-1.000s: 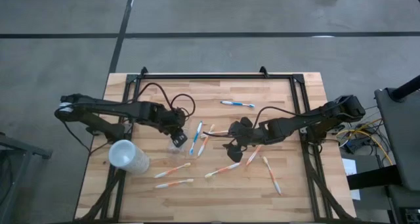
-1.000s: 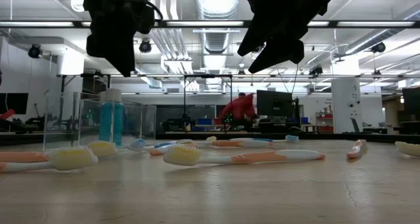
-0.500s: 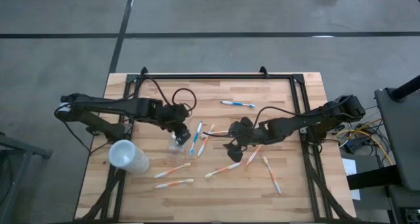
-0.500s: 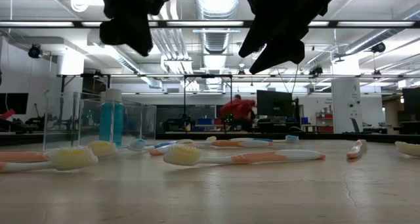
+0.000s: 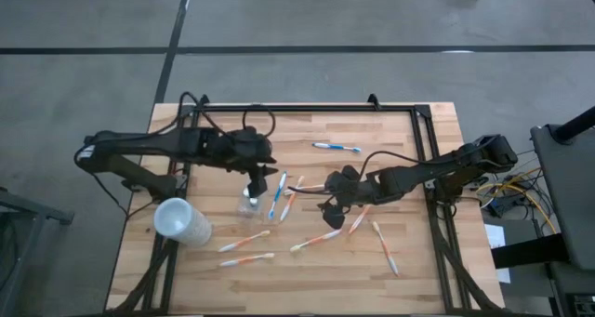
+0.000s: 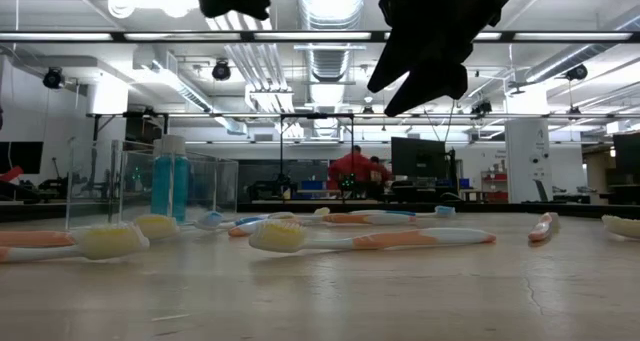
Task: Pick & Place toothbrushing station
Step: Put the orange toothbrush into the transparent organizer
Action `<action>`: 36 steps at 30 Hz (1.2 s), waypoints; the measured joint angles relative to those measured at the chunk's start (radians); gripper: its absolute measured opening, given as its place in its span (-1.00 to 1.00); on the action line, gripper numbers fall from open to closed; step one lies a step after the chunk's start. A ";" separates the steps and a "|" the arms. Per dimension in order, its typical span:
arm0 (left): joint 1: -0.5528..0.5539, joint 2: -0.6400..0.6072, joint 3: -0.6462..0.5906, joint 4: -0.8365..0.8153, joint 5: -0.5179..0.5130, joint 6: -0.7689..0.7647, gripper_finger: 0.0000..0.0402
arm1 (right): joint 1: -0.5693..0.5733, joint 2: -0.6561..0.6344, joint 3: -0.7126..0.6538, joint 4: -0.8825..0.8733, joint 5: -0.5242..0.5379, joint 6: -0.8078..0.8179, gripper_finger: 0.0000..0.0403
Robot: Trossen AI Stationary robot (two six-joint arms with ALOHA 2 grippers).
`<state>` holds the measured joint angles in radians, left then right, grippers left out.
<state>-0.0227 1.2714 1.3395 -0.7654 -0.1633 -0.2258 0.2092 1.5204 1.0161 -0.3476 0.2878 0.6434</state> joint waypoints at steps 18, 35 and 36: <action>0.003 -0.346 -0.111 0.044 -0.010 0.066 -0.37 | -0.001 0.000 0.000 -0.116 0.001 0.063 0.45; 0.002 -0.511 -0.555 0.457 -0.045 0.221 -0.37 | 0.002 -0.090 -0.005 -0.134 0.106 0.130 0.38; 0.002 -0.516 -0.570 0.453 -0.045 0.206 -0.37 | 0.002 -0.095 -0.005 -0.149 0.106 0.142 0.39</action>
<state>-0.0212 0.7558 0.7696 -0.3123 -0.2081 -0.0197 0.2111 1.4258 1.0111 -0.4968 0.3940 0.7857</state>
